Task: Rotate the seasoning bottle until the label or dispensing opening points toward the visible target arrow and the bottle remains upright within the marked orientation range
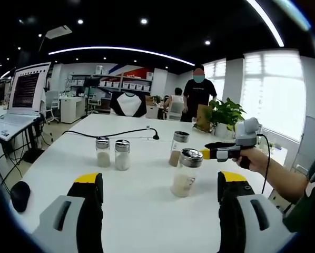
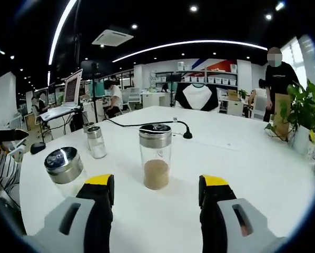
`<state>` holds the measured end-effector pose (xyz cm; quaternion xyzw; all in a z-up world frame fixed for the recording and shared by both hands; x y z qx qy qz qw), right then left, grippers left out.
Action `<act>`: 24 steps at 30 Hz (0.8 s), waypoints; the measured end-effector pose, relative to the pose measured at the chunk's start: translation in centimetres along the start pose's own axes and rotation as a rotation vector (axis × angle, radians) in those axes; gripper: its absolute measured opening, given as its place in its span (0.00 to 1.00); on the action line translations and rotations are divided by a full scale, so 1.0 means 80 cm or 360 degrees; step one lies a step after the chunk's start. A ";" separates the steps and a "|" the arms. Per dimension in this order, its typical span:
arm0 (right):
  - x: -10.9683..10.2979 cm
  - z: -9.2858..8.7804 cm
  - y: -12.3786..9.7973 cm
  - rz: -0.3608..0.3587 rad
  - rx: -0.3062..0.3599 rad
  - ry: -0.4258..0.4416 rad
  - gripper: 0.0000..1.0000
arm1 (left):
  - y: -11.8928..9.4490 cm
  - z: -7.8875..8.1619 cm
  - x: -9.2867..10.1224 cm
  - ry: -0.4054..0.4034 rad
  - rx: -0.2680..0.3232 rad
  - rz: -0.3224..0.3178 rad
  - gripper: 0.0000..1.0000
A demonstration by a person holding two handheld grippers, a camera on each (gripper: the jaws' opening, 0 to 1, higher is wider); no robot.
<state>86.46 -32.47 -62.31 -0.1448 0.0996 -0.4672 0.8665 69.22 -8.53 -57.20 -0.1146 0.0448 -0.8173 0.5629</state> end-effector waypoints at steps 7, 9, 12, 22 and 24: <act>0.001 0.002 0.031 0.0029 -0.0025 0.0015 0.66 | -0.004 -0.001 -0.003 -0.0004 0.0000 0.0015 0.95; 0.001 0.002 0.039 0.0034 -0.0035 0.0012 0.66 | -0.005 -0.001 -0.004 -0.0007 0.0001 0.0020 0.95; 0.003 0.002 0.054 0.0037 -0.0048 0.0016 0.66 | -0.006 -0.003 -0.004 -0.0008 -0.0003 0.0020 0.95; 0.006 -0.001 0.098 0.0036 -0.0067 -0.0003 0.61 | -0.009 -0.004 -0.005 -0.0013 -0.0004 0.0024 0.95; 0.007 0.000 0.102 0.0036 -0.0059 -0.0006 0.60 | -0.009 -0.004 -0.006 -0.0013 -0.0005 0.0028 0.95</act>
Point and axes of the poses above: the point that each gripper's makers call its tool centre point, and the gripper's own axes: y roughly forward along the fingers, x roughly to its right, z roughly out of its top, the point moved 5 cm from there along -y, roughly backward along the fingers, and after that the axes turned 2 degrees about y, right-handed, at the moved point
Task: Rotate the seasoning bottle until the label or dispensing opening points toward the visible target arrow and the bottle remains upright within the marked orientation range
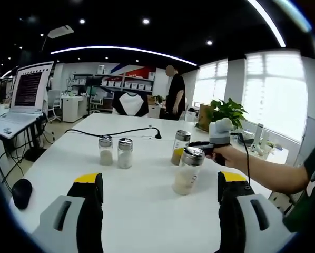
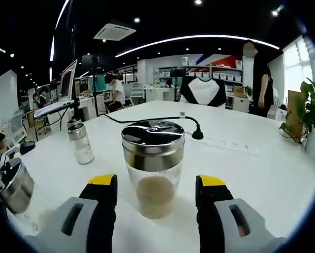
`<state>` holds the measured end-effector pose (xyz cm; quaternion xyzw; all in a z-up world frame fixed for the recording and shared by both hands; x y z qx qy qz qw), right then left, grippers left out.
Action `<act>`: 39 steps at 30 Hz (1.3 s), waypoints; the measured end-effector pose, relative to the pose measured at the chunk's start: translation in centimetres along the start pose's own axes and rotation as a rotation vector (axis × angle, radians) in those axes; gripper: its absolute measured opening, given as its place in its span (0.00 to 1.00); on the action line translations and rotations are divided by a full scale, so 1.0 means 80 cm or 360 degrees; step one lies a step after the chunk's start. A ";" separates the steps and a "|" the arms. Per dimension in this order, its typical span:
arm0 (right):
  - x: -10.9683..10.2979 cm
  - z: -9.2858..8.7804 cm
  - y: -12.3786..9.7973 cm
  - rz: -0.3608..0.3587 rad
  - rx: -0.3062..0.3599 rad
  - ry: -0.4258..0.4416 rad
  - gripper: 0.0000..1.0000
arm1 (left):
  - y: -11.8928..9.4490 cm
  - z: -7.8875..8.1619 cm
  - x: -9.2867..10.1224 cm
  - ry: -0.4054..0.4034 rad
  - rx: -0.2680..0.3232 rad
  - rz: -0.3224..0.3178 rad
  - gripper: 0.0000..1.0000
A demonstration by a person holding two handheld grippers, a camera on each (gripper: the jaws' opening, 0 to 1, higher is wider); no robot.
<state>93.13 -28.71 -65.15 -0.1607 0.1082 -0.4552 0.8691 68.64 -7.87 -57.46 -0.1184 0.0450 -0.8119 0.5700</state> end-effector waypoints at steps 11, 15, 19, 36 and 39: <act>0.003 -0.002 0.020 -0.0019 0.0005 0.0021 0.53 | 0.001 -0.001 0.001 -0.0001 -0.0006 -0.0001 0.95; 0.003 -0.002 0.023 -0.0039 -0.0002 0.0018 0.49 | 0.000 -0.001 -0.001 -0.0004 -0.0005 0.0007 0.95; -0.002 -0.002 0.027 -0.0023 0.0007 0.0010 0.43 | 0.001 -0.002 -0.001 -0.0005 -0.0011 0.0005 0.95; 0.001 -0.002 0.028 -0.0083 0.0027 -0.0030 0.42 | -0.003 0.002 -0.005 0.0006 -0.0002 0.0020 0.94; 0.002 -0.001 0.027 -0.0098 0.0030 -0.0062 0.42 | -0.003 0.002 -0.005 0.0005 -0.0003 0.0019 0.94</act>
Point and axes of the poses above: the point that each gripper's makers call its tool centre point, and the gripper's own axes: y roughly forward along the fingers, x roughly to its right, z roughly out of its top, the point moved 5 cm from there along -y, roughly backward along the fingers, and after that the axes turned 2 degrees about y, right-handed, at the moved point
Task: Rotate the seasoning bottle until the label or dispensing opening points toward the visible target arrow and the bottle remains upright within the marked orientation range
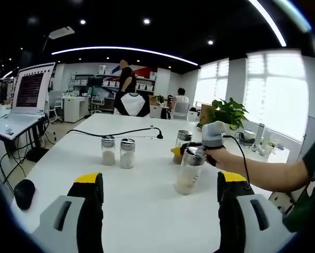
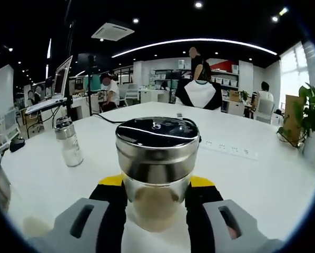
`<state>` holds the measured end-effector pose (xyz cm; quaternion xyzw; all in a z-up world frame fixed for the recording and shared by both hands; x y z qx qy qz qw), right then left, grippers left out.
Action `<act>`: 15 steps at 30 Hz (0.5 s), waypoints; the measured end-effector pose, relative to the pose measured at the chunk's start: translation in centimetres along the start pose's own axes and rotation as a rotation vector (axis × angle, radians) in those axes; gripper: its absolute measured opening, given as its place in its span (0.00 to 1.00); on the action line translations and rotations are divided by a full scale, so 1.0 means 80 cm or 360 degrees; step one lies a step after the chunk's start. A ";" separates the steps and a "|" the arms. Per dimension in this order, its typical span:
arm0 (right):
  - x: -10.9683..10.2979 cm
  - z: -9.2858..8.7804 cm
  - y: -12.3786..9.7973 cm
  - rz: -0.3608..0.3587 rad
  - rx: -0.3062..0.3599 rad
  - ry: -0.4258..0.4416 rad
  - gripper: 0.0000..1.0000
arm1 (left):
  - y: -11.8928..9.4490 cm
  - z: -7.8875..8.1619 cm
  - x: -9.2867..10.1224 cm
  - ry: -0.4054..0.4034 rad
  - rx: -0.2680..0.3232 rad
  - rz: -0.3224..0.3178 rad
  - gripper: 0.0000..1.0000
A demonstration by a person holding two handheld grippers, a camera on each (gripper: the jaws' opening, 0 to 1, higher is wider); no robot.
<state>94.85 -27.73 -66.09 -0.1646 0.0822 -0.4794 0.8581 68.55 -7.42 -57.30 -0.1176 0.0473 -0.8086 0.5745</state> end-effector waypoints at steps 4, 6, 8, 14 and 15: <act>0.005 0.001 -0.003 -0.0031 0.0011 -0.0035 0.42 | -0.001 0.000 -0.001 0.0004 0.0001 0.0004 0.94; 0.006 0.000 -0.005 -0.0018 0.0024 -0.0016 0.42 | -0.001 0.000 -0.001 0.0002 0.0000 0.0009 0.94; 0.007 -0.001 -0.008 -0.0021 0.0030 -0.0009 0.41 | -0.001 -0.001 -0.001 0.0002 -0.0003 0.0010 0.94; 0.005 -0.002 -0.026 -0.0011 0.0071 -0.0027 0.41 | 0.001 -0.002 0.002 0.0000 -0.0009 -0.0001 0.94; 0.007 -0.003 -0.029 -0.0014 0.0076 -0.0022 0.41 | 0.001 -0.002 0.003 0.0003 -0.0009 -0.0004 0.94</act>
Point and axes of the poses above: the point that each gripper's makers call its tool centre point, and the gripper's own axes: y roughly forward along the fingers, x roughly to its right, z roughly out of its top, the point moved 5 cm from there along -y, roughly backward along the fingers, and after that the axes turned 2 degrees about y, right-handed, at the moved point
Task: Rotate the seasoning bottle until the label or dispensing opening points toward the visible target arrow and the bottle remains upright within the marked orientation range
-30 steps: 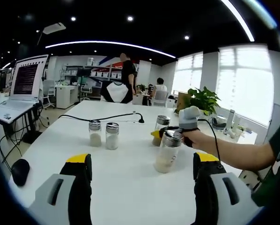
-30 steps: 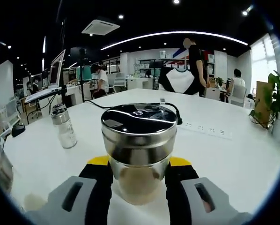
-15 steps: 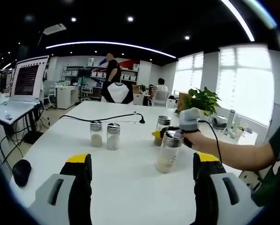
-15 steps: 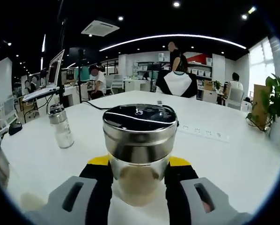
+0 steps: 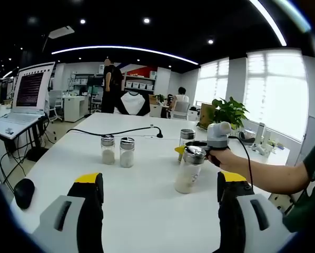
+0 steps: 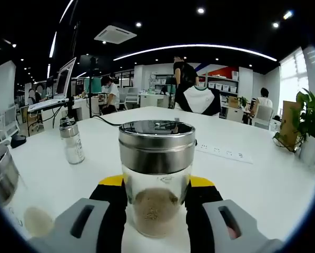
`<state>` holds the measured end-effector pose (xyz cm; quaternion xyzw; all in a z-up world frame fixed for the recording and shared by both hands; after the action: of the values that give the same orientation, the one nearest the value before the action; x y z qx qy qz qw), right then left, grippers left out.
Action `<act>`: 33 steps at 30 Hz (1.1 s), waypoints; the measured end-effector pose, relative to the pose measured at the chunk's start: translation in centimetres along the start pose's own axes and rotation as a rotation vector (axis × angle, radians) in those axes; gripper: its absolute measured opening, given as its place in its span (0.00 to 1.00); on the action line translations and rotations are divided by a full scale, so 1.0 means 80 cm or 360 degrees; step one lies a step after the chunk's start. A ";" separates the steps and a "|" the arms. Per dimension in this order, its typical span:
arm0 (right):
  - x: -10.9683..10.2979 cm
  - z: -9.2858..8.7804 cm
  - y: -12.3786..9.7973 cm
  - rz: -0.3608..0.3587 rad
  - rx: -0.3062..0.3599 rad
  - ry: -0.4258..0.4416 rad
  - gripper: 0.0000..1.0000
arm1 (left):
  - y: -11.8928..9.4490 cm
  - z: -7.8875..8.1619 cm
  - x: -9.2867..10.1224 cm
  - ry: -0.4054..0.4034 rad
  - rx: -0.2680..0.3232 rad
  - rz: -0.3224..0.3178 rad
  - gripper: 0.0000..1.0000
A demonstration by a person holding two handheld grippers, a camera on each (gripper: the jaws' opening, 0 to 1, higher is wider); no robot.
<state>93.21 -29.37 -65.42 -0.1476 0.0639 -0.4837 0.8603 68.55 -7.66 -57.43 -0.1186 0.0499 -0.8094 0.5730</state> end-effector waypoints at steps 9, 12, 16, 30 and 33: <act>0.006 -0.010 -0.043 -0.0020 0.0027 0.0029 0.41 | 0.000 -0.001 0.001 -0.0001 -0.0003 -0.0003 0.94; 0.006 -0.014 -0.061 -0.0030 0.0033 0.0050 0.41 | 0.001 -0.001 0.002 -0.0001 -0.0003 -0.0007 0.94; 0.003 -0.022 -0.086 -0.0037 0.0027 0.0078 0.41 | 0.003 -0.001 0.006 0.0001 -0.0004 -0.0022 0.94; -0.017 -0.028 -0.128 -0.0020 0.0042 0.0110 0.41 | 0.004 -0.003 0.015 0.0004 -0.0011 -0.0053 0.94; -0.022 -0.030 -0.132 -0.0012 0.0047 0.0122 0.41 | 0.002 -0.002 0.014 0.0004 -0.0005 -0.0047 0.94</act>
<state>83.12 -33.49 -64.41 -0.1165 0.0890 -0.4932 0.8575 68.32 -8.76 -57.45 -0.1192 0.0501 -0.8178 0.5608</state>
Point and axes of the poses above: the point that each gripper's makers call its tool centre point, and the gripper's own axes: y roughly forward along the fingers, x roughly to its right, z roughly out of its top, the point moved 5 cm from there along -y, roughly backward along the fingers, and after that the axes turned 2 degrees about y, right-handed, at the moved point
